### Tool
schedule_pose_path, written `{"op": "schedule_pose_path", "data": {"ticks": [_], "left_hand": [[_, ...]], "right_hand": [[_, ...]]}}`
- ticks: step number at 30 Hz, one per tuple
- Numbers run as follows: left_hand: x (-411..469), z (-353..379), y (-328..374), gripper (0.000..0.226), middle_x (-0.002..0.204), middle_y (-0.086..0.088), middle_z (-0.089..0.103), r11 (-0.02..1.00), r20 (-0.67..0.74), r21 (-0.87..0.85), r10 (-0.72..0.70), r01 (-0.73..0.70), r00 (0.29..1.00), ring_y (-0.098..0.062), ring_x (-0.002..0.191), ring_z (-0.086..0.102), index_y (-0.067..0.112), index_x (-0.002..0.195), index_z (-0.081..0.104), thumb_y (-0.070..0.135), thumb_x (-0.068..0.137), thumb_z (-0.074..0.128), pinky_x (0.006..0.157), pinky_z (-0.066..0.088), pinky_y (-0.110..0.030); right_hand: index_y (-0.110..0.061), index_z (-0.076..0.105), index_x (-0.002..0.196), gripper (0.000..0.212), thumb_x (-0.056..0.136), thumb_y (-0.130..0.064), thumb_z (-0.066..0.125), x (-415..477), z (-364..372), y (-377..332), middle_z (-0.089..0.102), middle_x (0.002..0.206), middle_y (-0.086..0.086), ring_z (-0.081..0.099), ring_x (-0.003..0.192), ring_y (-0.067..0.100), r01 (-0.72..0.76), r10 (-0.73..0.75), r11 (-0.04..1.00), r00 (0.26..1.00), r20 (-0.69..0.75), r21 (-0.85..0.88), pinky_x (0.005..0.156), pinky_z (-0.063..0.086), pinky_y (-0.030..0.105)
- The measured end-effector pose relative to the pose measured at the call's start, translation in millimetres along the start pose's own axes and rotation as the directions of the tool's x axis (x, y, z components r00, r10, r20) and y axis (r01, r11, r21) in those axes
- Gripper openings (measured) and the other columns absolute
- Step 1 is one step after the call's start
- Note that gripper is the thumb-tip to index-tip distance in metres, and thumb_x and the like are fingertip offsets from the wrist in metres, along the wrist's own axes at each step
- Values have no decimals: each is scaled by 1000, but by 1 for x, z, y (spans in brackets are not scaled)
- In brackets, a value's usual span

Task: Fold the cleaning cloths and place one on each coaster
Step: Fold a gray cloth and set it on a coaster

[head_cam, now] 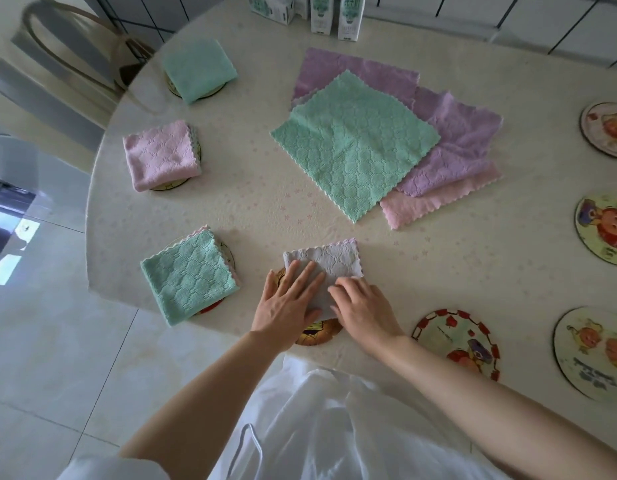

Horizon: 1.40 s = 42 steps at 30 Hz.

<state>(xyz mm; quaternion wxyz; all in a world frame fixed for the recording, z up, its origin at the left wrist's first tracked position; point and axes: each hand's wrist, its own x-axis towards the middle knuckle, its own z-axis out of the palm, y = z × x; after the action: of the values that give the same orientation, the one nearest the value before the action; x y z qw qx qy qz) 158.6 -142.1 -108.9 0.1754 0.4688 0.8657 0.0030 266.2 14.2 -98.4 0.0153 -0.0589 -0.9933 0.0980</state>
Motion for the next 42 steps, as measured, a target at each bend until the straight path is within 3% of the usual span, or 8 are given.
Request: {"op": "schedule_pose_path", "data": {"ticks": [8, 12, 15, 22, 25, 29, 38, 42], "left_hand": [[-5, -4, -12, 68, 158, 16, -6, 984, -20, -161, -81, 77, 996, -9, 145, -13, 35, 151, 7, 59, 92, 29, 116, -4, -41], [-12, -2, -22, 60, 151, 3, 36, 947, -181, -309, -149, 88, 972, -21, 142, 27, 20, 140, 46, 45, 85, 50, 111, 27, -39], [-10, -4, -14, 49, 120, -6, 61, 887, -253, -437, -284, 153, 925, -29, 108, 55, 10, 120, 62, 16, 73, 74, 90, 49, -44], [7, -29, 14, 32, 92, 7, 64, 274, 191, -807, -717, 523, 670, -18, 90, 61, 17, 112, 58, 22, 80, 64, 77, 48, -29], [13, -36, 10, 33, 88, 4, 66, -24, 401, -845, -690, 535, 602, -22, 89, 66, 17, 103, 60, 26, 74, 74, 81, 57, -41], [18, -45, 5, 15, 91, -18, 72, -285, 548, -833, -539, 474, 640, -37, 86, 70, 11, 82, 68, 22, 77, 77, 75, 57, -54], [-9, -47, -14, 25, 89, -18, 68, -208, 459, -888, -469, 410, 755, -22, 72, 67, -5, 97, 63, 15, 84, 70, 71, 59, -35], [-36, -29, -20, 24, 87, -19, 68, -188, 476, -877, -461, 442, 749, -21, 71, 66, -9, 97, 60, 9, 84, 69, 64, 58, -28]], "right_hand": [[-16, 57, 102, 28, 78, -18, 72, -16, -5, 16, 54, 107, 5, 54, 90, 28, -284, 278, 954, 958, 69, 100, 64, 49, 36], [-15, 50, 107, 26, 85, -17, 64, -16, -10, 15, 50, 107, 5, 54, 90, 26, -496, 466, 838, 868, 174, 227, 61, 48, 34], [-11, 44, 119, 36, 88, -16, 60, -8, -14, 12, 50, 113, 8, 57, 94, 27, -643, 583, 680, 766, 271, 353, 70, 42, 30], [-9, 55, 115, 38, 84, -31, 64, 15, -20, 25, 62, 111, 8, 60, 101, 27, -855, 709, 266, 487, 511, 446, 82, 50, 35], [-7, 63, 100, 29, 83, -31, 62, 21, -26, 28, 64, 86, 9, 61, 80, 28, -881, 663, 180, 438, 607, 438, 62, 42, 27], [-8, 61, 91, 33, 81, -39, 64, 23, -32, 29, 52, 71, 5, 48, 61, 20, -908, 579, 73, 376, 723, 413, 52, 32, 25], [-15, 68, 95, 20, 83, -32, 66, 6, -30, 8, 69, 92, 2, 63, 88, 21, -780, 612, 210, 575, 542, 590, 79, 49, 34], [-15, 65, 91, 12, 85, -25, 63, -4, -30, -7, 65, 81, -1, 60, 79, 19, -736, 600, 338, 648, 468, 587, 70, 43, 28]]}}
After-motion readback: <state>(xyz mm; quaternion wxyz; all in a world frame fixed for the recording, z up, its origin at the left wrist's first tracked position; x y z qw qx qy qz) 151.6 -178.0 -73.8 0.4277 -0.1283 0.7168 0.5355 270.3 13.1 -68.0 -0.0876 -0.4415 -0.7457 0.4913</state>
